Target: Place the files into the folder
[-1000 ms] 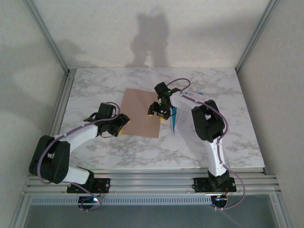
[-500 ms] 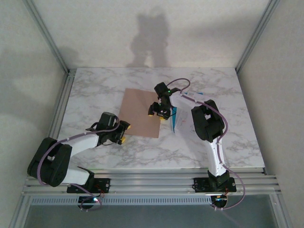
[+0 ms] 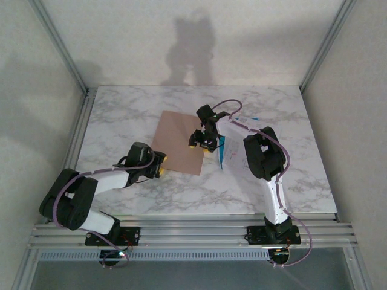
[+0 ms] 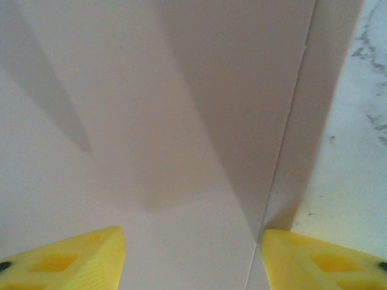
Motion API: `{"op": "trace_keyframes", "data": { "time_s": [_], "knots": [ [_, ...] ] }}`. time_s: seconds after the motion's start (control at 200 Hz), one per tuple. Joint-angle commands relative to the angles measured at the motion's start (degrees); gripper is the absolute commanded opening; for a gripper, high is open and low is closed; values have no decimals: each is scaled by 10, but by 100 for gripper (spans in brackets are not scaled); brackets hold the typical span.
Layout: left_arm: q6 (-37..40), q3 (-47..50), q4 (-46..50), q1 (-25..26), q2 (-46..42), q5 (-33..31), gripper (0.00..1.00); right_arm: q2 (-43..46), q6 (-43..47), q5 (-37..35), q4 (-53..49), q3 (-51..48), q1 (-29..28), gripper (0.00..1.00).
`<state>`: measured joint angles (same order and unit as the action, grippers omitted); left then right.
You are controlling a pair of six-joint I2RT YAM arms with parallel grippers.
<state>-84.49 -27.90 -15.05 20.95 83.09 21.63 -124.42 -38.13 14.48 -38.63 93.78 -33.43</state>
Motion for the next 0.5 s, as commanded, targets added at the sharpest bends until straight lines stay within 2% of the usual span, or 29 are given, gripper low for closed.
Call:
{"op": "trace_keyframes", "data": {
  "time_s": [0.0, 0.255, 0.496],
  "knots": [
    [-16, 13, -44, 10, 6, -18, 50, -28, 10, -3, -43, 1, -5, 62],
    [-36, 33, -146, 25, 34, -4, 45, -28, 11, 33, -24, -8, 3, 63],
    [-42, 27, -170, 37, 30, -1, 29, -15, -2, 88, 19, -36, 20, 64]
  ]
}}
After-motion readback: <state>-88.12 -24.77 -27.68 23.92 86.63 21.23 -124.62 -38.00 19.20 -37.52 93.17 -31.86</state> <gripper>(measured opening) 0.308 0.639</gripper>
